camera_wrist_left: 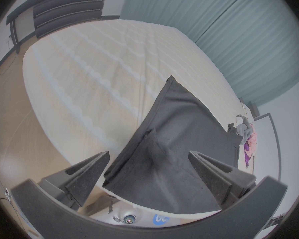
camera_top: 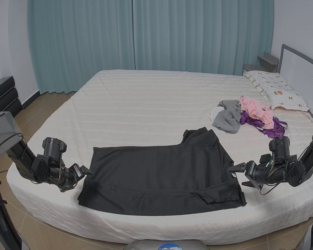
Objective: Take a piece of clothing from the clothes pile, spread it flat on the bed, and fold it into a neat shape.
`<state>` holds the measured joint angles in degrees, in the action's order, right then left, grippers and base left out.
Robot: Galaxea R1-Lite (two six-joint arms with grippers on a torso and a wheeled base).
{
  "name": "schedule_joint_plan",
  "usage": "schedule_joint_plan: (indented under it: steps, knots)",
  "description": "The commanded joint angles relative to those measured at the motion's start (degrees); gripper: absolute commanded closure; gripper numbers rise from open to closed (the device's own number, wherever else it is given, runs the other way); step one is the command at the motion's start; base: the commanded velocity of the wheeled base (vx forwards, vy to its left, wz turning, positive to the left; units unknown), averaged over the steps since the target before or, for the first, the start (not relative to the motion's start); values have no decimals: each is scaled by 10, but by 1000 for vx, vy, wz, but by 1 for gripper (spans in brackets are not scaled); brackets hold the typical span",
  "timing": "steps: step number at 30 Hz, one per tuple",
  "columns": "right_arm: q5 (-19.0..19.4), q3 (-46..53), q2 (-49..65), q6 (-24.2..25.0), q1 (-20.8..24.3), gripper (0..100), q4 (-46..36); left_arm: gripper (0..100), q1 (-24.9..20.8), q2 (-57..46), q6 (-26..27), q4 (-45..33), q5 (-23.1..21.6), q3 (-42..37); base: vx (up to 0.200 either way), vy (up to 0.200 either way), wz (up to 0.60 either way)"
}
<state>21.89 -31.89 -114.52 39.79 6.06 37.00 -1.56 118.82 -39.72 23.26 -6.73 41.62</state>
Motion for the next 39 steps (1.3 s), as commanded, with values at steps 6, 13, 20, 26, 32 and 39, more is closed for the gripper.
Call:
schedule_joint_plan:
  steps: [6, 13, 20, 26, 32, 39]
  knots:
    - [1, 83, 20, 85, 22, 0, 100, 0, -12, -32, -45, 5, -16, -36, 0, -167, 0]
    - [1, 90, 0, 86, 22, 0, 102, 0, -11, -30, -47, 11, -15, -36, 0, 0, 0]
    - [1, 97, -4, 84, 26, 0, 102, 0, -9, -32, -45, 10, -15, -36, 171, 0, 0]
    - [-1, 98, -4, 82, 28, 0, 102, 0, 0, -28, -39, 11, -9, -36, 0, 0, 0]
    - [-1, 98, -4, 81, 28, 0, 102, 0, 7, 3, -38, 24, -5, -17, 0, 0, 0]
    - [-1, 98, -6, 80, 28, 0, 101, 0, 5, 56, -40, 85, 0, 4, 0, 0, 0]
